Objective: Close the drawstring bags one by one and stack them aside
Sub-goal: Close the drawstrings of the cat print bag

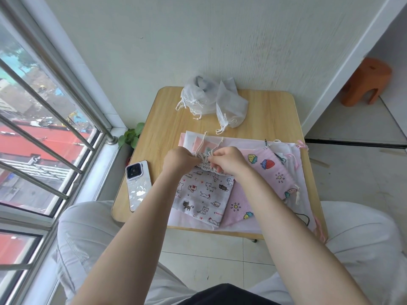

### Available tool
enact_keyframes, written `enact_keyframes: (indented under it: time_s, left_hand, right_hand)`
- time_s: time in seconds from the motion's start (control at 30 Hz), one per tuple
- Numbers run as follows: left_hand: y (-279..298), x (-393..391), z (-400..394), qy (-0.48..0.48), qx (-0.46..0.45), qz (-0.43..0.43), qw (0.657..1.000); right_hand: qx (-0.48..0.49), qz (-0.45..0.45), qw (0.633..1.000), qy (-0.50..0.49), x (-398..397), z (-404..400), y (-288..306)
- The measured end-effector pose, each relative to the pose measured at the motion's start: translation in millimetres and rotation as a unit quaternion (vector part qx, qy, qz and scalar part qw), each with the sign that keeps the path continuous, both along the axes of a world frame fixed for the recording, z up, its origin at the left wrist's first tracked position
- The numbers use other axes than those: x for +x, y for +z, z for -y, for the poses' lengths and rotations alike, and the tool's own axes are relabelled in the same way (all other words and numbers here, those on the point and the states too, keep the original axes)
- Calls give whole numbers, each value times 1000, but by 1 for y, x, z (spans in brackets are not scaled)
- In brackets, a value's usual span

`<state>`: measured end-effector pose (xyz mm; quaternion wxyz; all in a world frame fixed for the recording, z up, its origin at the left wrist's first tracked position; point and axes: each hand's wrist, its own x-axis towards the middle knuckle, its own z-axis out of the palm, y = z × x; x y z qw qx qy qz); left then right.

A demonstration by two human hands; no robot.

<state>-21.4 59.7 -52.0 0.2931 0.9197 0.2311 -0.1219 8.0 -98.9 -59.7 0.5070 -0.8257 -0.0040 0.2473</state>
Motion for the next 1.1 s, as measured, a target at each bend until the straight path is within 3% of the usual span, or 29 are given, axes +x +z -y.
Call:
enact_keyframes:
  time_s: [0.13,0.27,0.47,0.63,0.77,0.93,1.1]
  left_hand:
    - [4,-3,3,20,-50,57,997]
    - [12,-5,12,26,-171,163,971]
    - [14,-6,22,-1,-258,182,949]
    - [19,-3,20,-5,-309,178,934]
    - [22,0,18,-5,-258,145,955]
    - [35,3,23,-81,-211,52,973]
    - [47,1,26,-129,-297,17,946]
  right_hand:
    - [6,5,1000,-12,-1,-1,-3]
    - [11,4,1000,-15,1,-1,-3]
    - [24,11,999,-27,3,3,-3]
    - [76,-6,993,-90,2,8,2]
    - [137,55,976,-161,3,12,15]
    - [145,175,967,-112,5,7,41]
    - [122,191,973,-53,10,-1,46]
